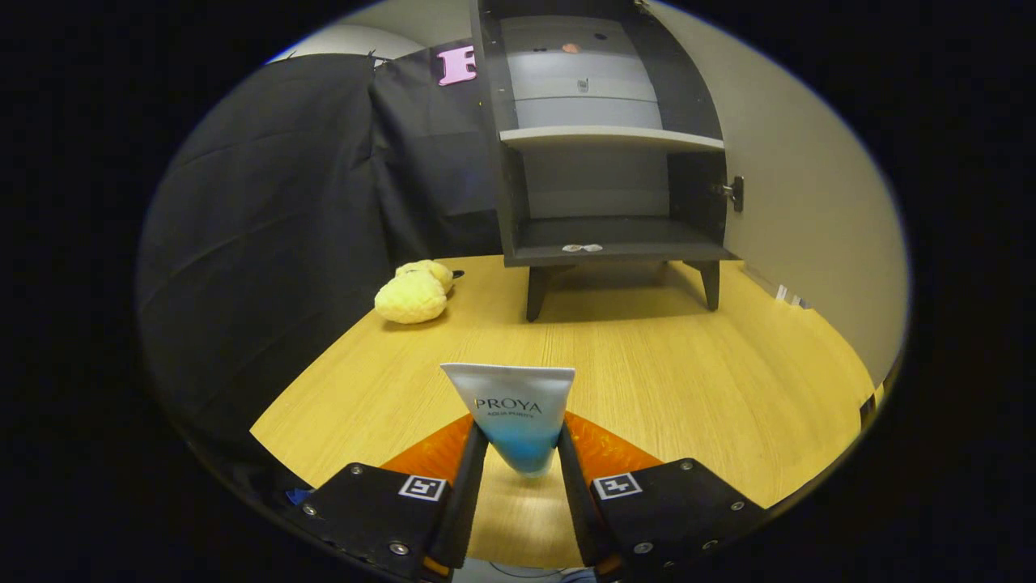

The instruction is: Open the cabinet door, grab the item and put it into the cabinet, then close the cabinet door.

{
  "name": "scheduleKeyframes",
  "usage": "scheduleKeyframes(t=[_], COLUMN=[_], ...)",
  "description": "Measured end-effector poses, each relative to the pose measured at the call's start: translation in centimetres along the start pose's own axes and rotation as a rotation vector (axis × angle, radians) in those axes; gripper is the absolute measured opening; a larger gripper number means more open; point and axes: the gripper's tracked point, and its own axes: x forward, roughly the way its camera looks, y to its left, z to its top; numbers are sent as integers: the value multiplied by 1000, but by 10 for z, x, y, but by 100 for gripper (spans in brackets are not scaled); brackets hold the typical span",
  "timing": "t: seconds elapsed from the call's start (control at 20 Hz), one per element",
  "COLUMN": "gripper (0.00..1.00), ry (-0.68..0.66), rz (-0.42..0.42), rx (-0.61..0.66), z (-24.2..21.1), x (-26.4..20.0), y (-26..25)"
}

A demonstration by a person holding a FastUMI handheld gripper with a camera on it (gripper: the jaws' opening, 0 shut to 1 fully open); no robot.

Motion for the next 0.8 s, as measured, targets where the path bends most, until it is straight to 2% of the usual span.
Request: scheduleKeyframes(t=[0.5,0.8], gripper=[52,52], ry=[-70,-123], rz=[-39,-39], rx=[4,-8], z=[92,164], x=[11,24], y=[-31,-53])
